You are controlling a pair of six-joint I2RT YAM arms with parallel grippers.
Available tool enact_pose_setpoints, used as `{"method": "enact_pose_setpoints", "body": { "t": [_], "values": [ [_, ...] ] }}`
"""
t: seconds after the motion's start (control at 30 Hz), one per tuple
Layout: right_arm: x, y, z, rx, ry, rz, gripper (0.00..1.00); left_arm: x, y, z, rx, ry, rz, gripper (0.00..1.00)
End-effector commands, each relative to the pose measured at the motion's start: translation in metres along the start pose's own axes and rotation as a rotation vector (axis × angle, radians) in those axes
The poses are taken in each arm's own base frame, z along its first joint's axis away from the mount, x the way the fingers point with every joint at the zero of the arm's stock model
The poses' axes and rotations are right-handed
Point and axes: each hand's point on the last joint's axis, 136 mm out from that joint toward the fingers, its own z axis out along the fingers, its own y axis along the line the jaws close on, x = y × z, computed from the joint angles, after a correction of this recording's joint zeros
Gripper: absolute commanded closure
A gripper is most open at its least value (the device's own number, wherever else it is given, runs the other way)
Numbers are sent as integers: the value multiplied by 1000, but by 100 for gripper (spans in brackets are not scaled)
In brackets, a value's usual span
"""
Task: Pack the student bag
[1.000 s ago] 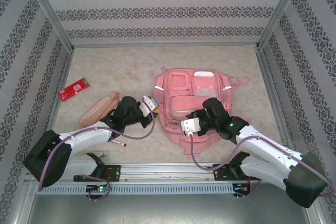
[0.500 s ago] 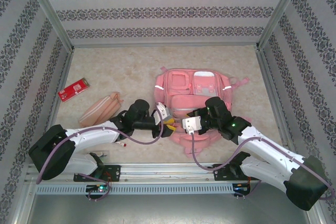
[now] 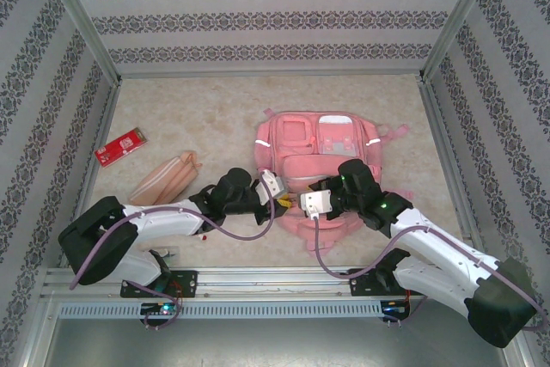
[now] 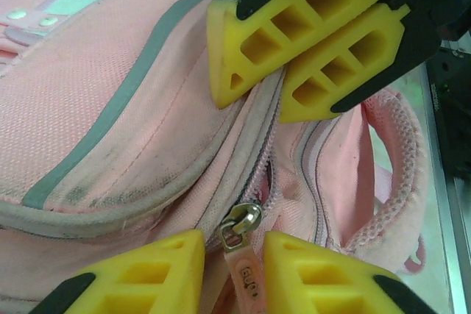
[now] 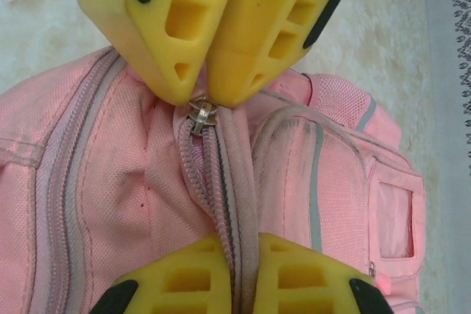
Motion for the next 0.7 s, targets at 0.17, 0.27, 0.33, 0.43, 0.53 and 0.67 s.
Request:
{"method": "enact_pose_setpoints", "body": {
  "t": [0.17, 0.27, 0.33, 0.43, 0.53, 0.67],
  "values": [
    [-14, -46, -18, 190, -54, -42, 100, -2, -8, -1, -35, -38, 39, 77],
    [-13, -44, -17, 185, -50, -39, 100, -2, -5, 5, -41, -27, 34, 72],
    [-12, -41, -15, 172, -55, -36, 100, -5, -4, 7, -45, -42, 38, 71],
    [-15, -39, -15, 157, -73, -35, 100, -5, 0, 11, -61, -48, 41, 70],
    [-19, -37, -14, 146, -94, -34, 100, -6, 9, 14, -103, -40, 39, 65],
    [-24, -36, -15, 134, -121, -26, 100, -12, 22, 12, -182, -62, 52, 65]
  ]
}}
